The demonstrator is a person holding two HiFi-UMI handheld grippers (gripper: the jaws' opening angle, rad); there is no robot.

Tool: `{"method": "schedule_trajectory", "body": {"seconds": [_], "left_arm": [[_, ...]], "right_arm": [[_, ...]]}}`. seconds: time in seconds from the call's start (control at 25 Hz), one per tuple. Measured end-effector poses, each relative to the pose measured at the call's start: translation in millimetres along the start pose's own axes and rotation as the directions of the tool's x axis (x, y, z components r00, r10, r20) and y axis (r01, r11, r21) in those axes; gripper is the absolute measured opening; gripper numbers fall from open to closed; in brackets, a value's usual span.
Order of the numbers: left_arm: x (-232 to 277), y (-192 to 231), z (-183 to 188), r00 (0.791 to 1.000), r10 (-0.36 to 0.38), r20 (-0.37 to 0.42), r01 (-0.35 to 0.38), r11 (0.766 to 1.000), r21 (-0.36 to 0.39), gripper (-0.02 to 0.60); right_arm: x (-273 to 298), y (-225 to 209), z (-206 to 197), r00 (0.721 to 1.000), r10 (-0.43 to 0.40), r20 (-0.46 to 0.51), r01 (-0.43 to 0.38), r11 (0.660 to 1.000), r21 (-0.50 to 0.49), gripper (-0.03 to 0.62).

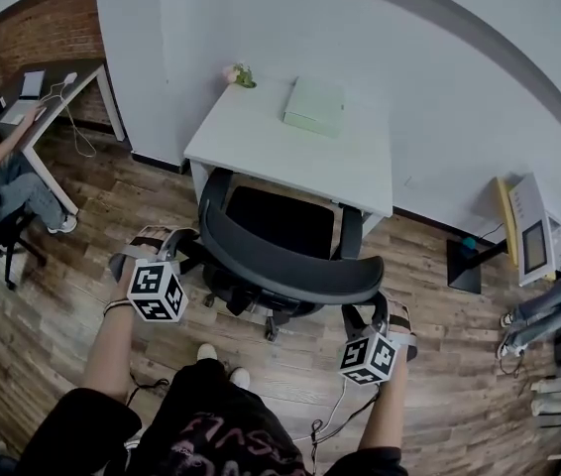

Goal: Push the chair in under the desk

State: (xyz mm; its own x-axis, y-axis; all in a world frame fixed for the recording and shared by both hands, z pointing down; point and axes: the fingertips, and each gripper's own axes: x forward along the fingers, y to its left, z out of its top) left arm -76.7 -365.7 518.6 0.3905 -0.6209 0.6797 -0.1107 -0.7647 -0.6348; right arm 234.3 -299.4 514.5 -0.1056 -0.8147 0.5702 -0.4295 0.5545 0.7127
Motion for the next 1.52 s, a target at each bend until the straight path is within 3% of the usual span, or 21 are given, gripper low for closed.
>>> {"method": "schedule_trajectory", "body": {"seconds": [0.88, 1.52], "left_arm": [[93.8, 112.8, -28.1, 1.0, 0.012, 0.004, -0.012, 1.0, 0.004, 0.241], [150.0, 168.4, -23.3, 0.998, 0.006, 0.063, -0.008, 0.999, 0.035, 0.241]], "right_arm": [[109.4, -71.0, 27.1, 1.0, -0.016, 0.016, 0.016, 1.0, -0.002, 0.238], [168.0, -116.2, 20.9, 0.998, -0.028, -0.051, 0.029, 0.999, 0.028, 0.239]]}}
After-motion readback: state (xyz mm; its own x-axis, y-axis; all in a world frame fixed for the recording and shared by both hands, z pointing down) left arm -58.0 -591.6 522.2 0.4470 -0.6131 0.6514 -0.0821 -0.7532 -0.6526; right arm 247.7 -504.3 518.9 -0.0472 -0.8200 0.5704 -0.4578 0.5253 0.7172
